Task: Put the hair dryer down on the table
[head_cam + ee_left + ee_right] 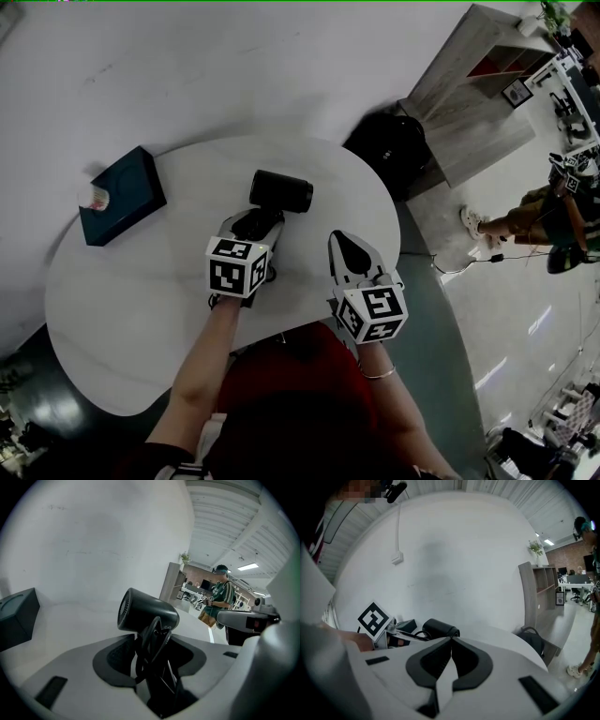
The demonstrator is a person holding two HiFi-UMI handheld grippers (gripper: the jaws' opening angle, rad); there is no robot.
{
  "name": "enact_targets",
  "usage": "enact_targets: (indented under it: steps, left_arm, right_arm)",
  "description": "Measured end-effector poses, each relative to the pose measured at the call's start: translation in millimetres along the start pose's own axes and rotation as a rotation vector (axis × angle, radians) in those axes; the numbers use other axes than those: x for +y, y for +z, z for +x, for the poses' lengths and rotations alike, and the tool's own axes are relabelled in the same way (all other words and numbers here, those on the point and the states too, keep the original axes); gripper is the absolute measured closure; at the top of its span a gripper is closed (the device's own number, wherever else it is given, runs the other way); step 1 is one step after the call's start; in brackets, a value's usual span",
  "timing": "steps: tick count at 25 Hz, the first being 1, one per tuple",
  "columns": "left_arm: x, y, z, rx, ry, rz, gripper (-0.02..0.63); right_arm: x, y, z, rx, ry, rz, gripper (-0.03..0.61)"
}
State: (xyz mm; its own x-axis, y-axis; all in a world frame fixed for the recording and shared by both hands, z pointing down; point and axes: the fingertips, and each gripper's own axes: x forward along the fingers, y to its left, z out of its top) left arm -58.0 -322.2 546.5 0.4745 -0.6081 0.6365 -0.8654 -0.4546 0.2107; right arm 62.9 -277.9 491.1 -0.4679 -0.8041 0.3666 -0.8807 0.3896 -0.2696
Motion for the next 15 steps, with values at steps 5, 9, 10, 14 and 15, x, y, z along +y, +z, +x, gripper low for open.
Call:
enact_targets:
  steps: [5,9,10,14,15]
  left_arm:
    - [-1.4,-3.1,4.1,0.038,0.005,0.016,0.399]
    - [-0.1,-3.4,5.5,0.044,0.006,0.011,0.399]
    - [0.2,-3.6,5.9,0.045,0.006,0.008,0.399]
    - [1.6,-4.8,7.4,0.056,0.006,-0.001,0.399]
    - [2.1,-5.1,7.6,0.059,0.007,-0.003,0.399]
  right_arm:
    - [0.8,0.7,-0.1,0.0,0.003,-0.003,0.563]
    - [1.7,0.3,0.3,0.002,0.004,-0.006,0.563]
    - [1.8,0.1,0.2,0.002,0.004,-0.006,0.563]
    - [3.5,-0.6,-0.9,0.001,0.008,-0.007,0.563]
    - [4.5,-0.7,-1.1,0.001,0.01,-0.007,0.563]
